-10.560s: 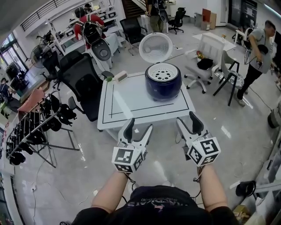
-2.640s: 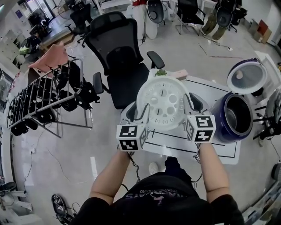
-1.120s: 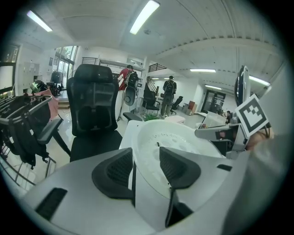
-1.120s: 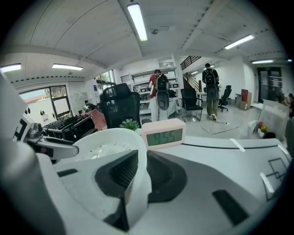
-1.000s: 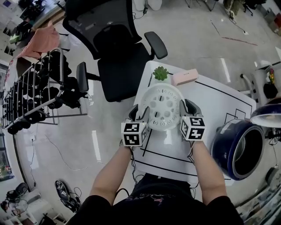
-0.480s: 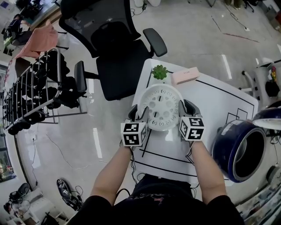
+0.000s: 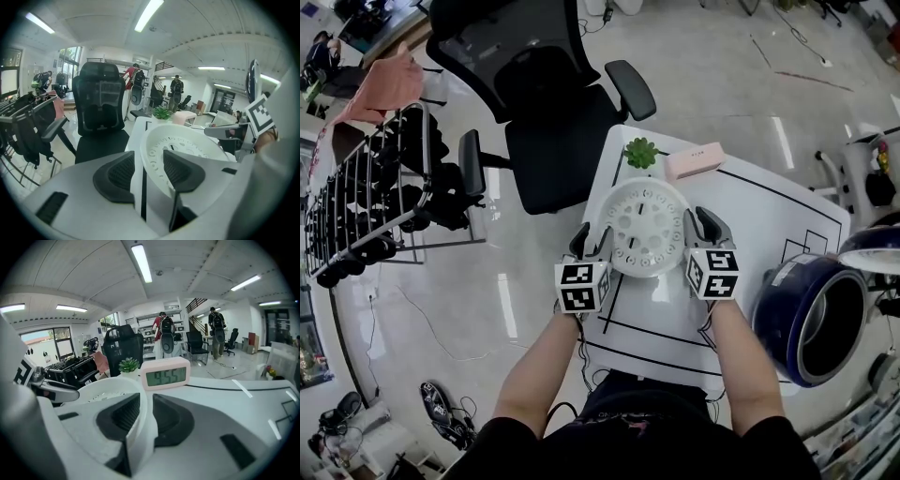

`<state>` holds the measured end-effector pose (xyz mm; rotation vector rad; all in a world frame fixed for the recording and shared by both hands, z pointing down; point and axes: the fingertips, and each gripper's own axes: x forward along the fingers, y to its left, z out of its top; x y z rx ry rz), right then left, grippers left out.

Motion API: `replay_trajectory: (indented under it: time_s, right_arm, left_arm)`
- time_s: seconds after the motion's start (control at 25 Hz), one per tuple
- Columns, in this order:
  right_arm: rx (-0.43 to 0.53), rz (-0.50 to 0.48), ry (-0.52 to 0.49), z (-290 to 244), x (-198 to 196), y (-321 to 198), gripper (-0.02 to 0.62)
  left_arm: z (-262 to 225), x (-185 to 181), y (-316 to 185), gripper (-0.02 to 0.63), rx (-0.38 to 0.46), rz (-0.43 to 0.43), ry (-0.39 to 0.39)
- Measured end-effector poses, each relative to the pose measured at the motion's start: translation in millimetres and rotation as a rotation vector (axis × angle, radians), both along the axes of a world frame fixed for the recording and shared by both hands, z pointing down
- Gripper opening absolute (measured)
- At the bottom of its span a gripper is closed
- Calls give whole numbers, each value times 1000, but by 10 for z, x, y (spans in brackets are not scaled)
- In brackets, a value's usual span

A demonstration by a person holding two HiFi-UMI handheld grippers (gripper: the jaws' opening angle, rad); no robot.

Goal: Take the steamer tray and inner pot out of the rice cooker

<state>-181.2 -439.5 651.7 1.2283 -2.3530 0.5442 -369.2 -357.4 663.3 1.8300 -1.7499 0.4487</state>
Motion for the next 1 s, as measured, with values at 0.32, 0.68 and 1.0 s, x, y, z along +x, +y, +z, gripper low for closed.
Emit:
replay_trajectory:
  time_s: [0.32, 0.68, 1.0]
  right_arm:
    - [86, -36, -50, -483, -112, 177, 72]
    - [211, -102, -165, -1358, -273, 654, 81]
    - [391, -48, -283, -2365, 22, 1239, 230]
  left_arm:
    - [-480, 52, 177, 193, 93, 23, 12]
    - [-1313, 177, 492, 193, 255, 72, 35]
    - [-2326, 512, 944, 283, 449, 225, 73]
